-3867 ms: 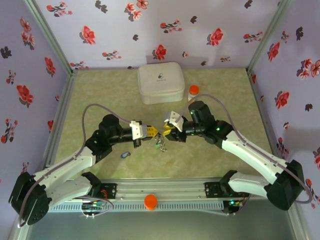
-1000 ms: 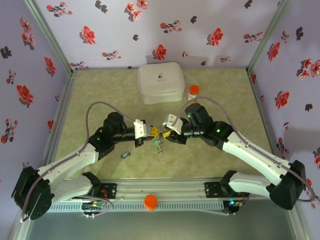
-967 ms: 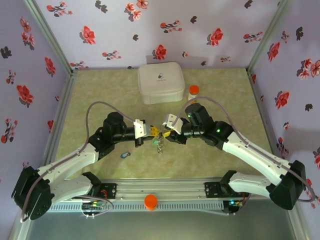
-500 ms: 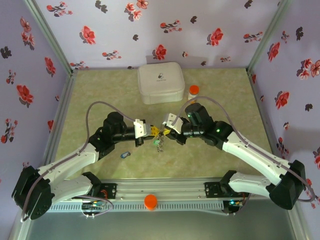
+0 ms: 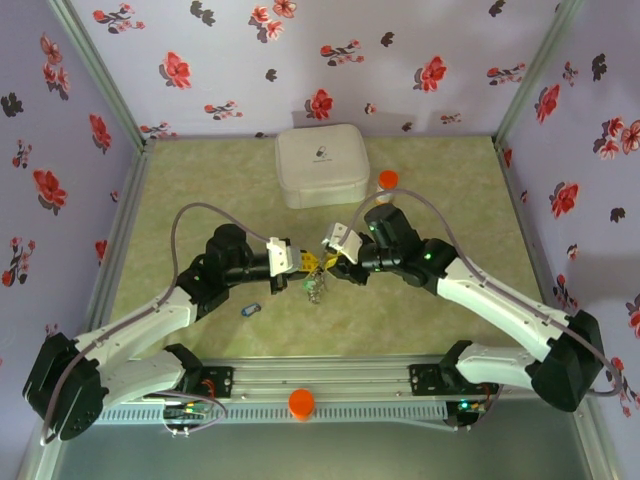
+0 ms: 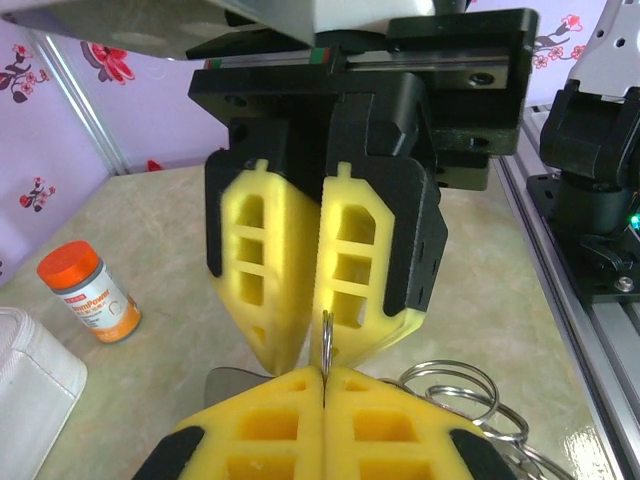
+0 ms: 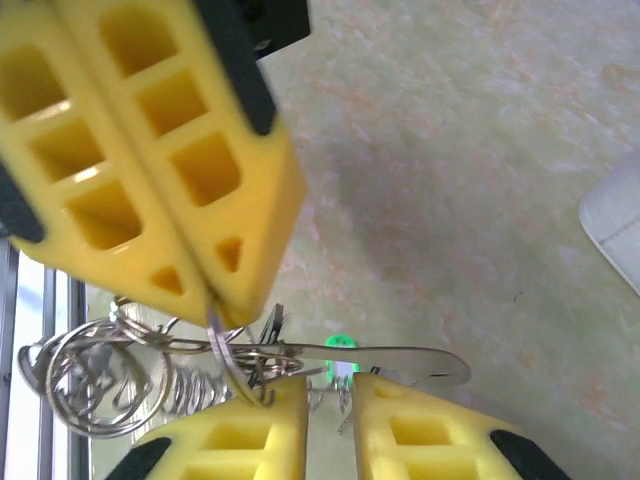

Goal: Put the keys on the keyring

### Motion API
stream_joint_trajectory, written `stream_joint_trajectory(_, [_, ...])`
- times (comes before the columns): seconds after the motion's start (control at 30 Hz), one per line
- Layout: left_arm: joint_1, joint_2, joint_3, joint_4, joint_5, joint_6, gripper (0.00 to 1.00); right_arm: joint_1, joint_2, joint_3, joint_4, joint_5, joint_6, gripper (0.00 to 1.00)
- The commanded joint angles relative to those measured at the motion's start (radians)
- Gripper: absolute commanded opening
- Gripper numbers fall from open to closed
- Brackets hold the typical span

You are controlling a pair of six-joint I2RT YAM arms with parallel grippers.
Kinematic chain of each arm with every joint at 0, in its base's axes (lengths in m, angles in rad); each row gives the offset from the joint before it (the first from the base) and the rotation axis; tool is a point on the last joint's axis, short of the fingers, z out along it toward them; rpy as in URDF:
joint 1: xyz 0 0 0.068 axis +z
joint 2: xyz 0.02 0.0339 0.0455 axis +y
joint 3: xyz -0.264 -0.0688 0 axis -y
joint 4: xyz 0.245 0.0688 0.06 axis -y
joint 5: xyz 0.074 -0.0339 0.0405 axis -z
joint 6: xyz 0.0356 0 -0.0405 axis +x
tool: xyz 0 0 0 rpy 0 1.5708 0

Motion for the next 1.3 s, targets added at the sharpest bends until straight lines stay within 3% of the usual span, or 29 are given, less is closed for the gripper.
stream_joint_trajectory(0.0, [-0.010, -0.025, -0.013, 0.059, 0.018, -0.010, 0.00, -0.022, -0.053, -0.026, 0.047, -0.009, 0.038, 0.24])
stream_joint_trajectory(0.3, [-0.010, -0.023, -0.054, 0.172, 0.004, -0.057, 0.00, -0.029, -0.101, -0.118, 0.112, -0.104, 0.059, 0.31])
stream_joint_trajectory(0.73, [-0.009, -0.022, -0.089, 0.320, -0.002, -0.132, 0.00, -0.027, -0.074, -0.248, 0.374, -0.153, 0.132, 0.38])
stream_joint_trajectory(1.03, [-0.009, -0.022, -0.088, 0.328, -0.002, -0.140, 0.00, -0.027, -0.081, -0.286, 0.465, -0.126, 0.147, 0.38])
stream_joint_trajectory(1.27, [-0.009, -0.019, -0.085, 0.322, -0.002, -0.135, 0.00, -0.027, -0.092, -0.295, 0.489, -0.181, 0.151, 0.41])
